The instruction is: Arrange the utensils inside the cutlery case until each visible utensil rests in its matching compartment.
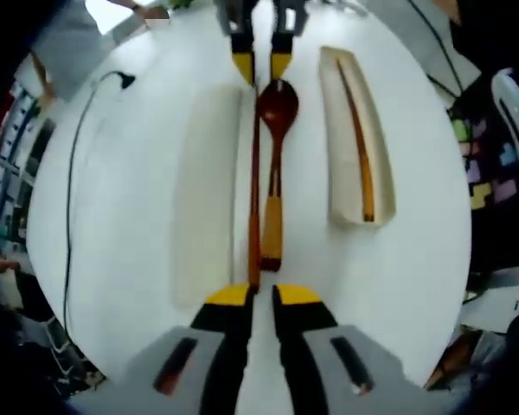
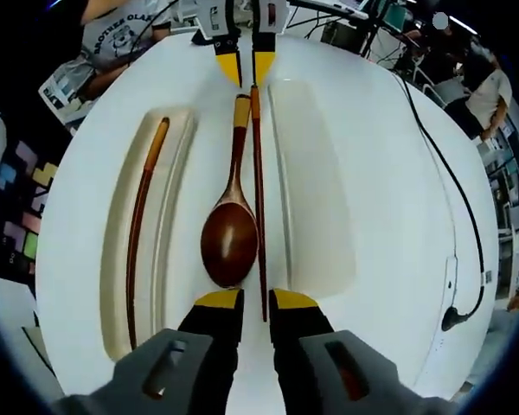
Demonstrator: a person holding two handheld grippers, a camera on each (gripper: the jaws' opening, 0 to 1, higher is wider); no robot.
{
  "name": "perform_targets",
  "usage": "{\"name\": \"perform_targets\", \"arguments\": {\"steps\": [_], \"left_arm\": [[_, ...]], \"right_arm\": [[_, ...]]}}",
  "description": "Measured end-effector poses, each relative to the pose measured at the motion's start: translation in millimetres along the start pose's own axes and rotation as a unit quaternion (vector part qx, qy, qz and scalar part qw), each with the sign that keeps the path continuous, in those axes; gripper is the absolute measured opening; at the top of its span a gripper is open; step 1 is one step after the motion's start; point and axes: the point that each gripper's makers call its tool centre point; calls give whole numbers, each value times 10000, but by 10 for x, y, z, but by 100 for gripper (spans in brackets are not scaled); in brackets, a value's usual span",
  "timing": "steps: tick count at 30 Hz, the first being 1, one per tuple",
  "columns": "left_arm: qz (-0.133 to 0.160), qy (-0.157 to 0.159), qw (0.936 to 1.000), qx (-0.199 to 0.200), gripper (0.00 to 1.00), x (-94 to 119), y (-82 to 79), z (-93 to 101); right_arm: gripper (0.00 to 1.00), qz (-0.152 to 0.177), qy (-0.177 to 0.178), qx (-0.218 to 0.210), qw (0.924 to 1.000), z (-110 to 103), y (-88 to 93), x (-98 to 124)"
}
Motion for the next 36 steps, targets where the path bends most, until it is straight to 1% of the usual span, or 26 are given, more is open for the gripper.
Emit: {"name": "perform_targets", "arguments": {"steps": [2, 6, 9, 12, 13, 17, 19, 21, 23, 25, 26, 27, 28, 30, 31, 32, 33, 34, 36], "left_arm": [[-27, 17, 10000, 21, 10, -10, -4, -25], [-136, 29, 9999, -71, 10, -50, 1, -48], [-149, 52, 9998, -130, 10, -81, -25, -61], [-137, 126, 9996, -204, 10, -118, -79, -55], [-138, 151, 9994, -290, 10, -129, -97, -64], [-254, 283, 9989, -276, 10, -143, -92, -67], [-346, 378, 9985, -199, 10, -148, -91, -68], [-405, 458, 9975, -345, 8, -150, -89, -73], [-427, 471, 9975, -295, 7, -155, -100, -93], [-431, 459, 9977, 240, 7, -158, -97, -85], [-429, 472, 9971, 416, 7, -160, -95, -98], [-406, 493, 9977, 238, 7, -154, -91, -101], [-320, 501, 9982, 110, 7, -157, -101, -89], [-307, 487, 9983, 97, 7, -152, -89, -71], [-305, 472, 9984, 61, 7, -155, -94, -66], [-335, 423, 9985, 50, 6, -157, -98, -66], [-385, 343, 9987, -49, 6, -156, -94, -65], [-483, 231, 9985, -112, 6, -155, -95, -68], [-618, 108, 9979, -163, 6, -155, -93, -61]], "right_arm": [[11, -33, -69, -15, 10000, -3, -1, -5], [11, -111, -231, 10, 9997, -1, -4, -13], [11, -213, -296, 182, 9992, -14, -8, -19], [11, -322, -344, 257, 9986, -14, -9, -23], [11, -363, -370, 280, 9983, -16, 1, -20], [10, -364, -405, 287, 9981, -4, 9, -28], [9, -328, -391, 246, 9984, 3, 12, -30], [7, -275, -380, 246, 9986, 10, 15, -32], [6, -278, -363, 153, 9988, 36, 6, -44], [3, -313, -281, 188, 9989, 45, -11, -56], [1, -323, -213, 158, 9991, 53, -10, -56], [1, -315, -183, 170, 9992, 54, -13, -56], [1, -321, -154, 123, 9993, 60, -16, -53], [0, -349, -121, 79, 9993, 58, -26, -54], [0, -363, -93, 134, 9992, 55, -26, -53], [0, -378, -27, 237, 9990, 52, -31, -54], [0, -394, 28, 234, 9989, 44, -31, -51], [0, -406, 99, 184, 9990, 50, -34, -48], [0, -419, 149, -24, 9990, 63, -35, -43]]}}
Point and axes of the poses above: the point that each gripper's makers call its tool centre point, and the gripper's own axes: x roughly backward along the fingers, z roughly to its right, y roughly out of its underside
